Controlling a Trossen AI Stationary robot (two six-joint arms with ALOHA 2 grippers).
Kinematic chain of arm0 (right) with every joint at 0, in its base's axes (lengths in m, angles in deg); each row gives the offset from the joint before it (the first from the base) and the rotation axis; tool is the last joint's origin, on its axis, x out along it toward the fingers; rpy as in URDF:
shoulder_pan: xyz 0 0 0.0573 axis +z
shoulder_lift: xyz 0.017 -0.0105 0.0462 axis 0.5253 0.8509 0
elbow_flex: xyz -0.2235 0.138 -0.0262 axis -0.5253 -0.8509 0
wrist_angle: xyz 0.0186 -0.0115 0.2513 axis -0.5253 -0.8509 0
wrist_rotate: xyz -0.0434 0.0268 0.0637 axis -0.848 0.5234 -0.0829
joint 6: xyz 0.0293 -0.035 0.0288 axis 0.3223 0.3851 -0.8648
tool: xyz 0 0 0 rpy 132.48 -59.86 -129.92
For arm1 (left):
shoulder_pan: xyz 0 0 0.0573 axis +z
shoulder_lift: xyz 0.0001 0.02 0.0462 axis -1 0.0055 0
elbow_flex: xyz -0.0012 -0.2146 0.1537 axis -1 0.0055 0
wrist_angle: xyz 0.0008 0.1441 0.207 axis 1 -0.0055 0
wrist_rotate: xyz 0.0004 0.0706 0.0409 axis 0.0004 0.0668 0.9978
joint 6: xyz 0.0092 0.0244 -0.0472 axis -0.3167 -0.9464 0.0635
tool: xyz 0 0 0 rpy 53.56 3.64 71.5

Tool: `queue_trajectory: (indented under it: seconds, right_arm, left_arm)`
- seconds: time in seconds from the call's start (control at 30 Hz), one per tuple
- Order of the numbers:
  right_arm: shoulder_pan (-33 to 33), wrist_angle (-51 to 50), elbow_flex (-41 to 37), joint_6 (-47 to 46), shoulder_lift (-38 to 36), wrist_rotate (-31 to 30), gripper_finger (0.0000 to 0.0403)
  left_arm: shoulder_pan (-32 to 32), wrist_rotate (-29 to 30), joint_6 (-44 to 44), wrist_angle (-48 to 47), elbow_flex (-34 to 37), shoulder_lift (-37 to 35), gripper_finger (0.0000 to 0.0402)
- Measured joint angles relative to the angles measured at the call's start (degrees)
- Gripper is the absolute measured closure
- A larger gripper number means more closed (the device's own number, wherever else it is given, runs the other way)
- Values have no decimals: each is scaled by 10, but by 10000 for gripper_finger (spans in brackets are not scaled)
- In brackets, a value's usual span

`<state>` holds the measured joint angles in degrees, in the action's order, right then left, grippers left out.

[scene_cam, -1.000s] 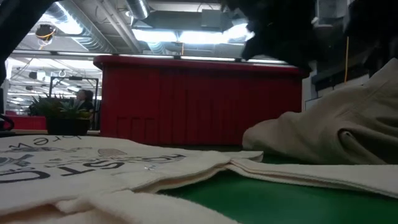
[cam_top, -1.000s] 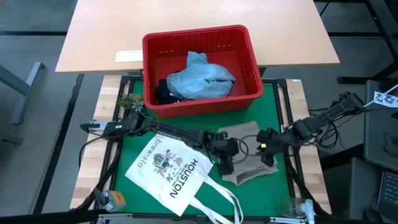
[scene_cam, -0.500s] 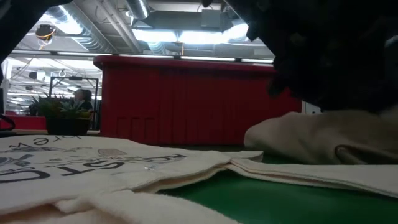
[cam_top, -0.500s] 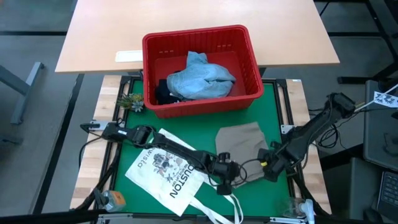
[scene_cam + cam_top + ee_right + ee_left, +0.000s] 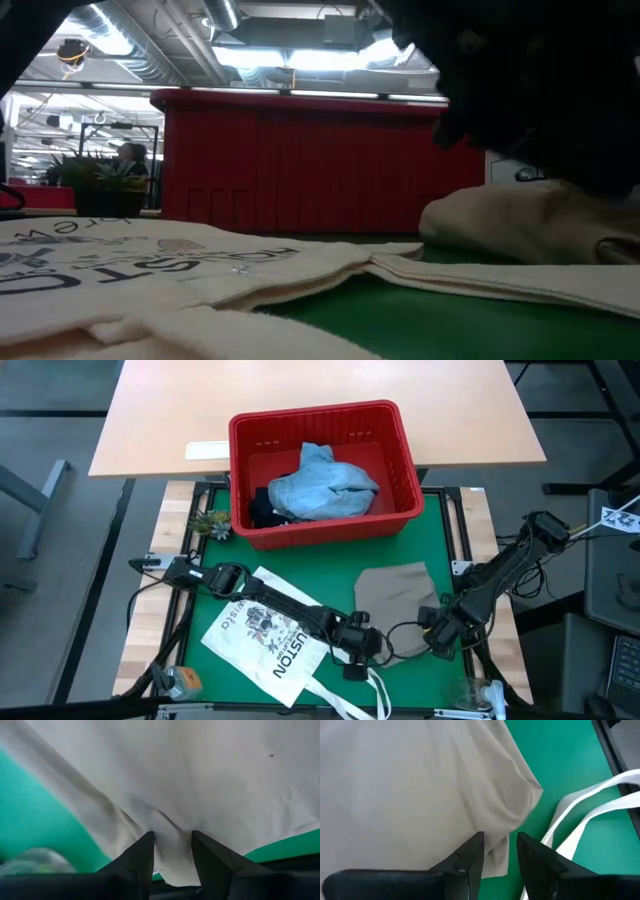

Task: Fold Laundry from Bin
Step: Fold the beige shorts

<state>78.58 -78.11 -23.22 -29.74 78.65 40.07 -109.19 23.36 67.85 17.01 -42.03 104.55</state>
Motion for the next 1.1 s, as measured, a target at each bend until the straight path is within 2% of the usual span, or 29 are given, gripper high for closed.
queue_trajectory:
  seconds: [0.17,0.37,0.47,0.6,0.87,1.1]
  right_arm:
    - [0,-47,44,2,-28,-39,269]
    - [0,-83,63,0,-51,-164,269]
    - [0,-85,63,0,-48,-190,269]
    - [0,-71,53,0,-29,-183,269]
    - [0,13,-18,0,3,-94,269]
    - [-1,15,-39,-1,11,-57,269]
  left_arm:
    - [14,0,-2,5,0,-36,289]
    - [36,5,-2,4,-1,-53,289]
    - [44,14,2,5,-1,-47,289]
    - [47,15,18,6,7,-33,289]
    - [42,13,19,29,84,-25,289]
    - [41,16,20,41,116,-26,289]
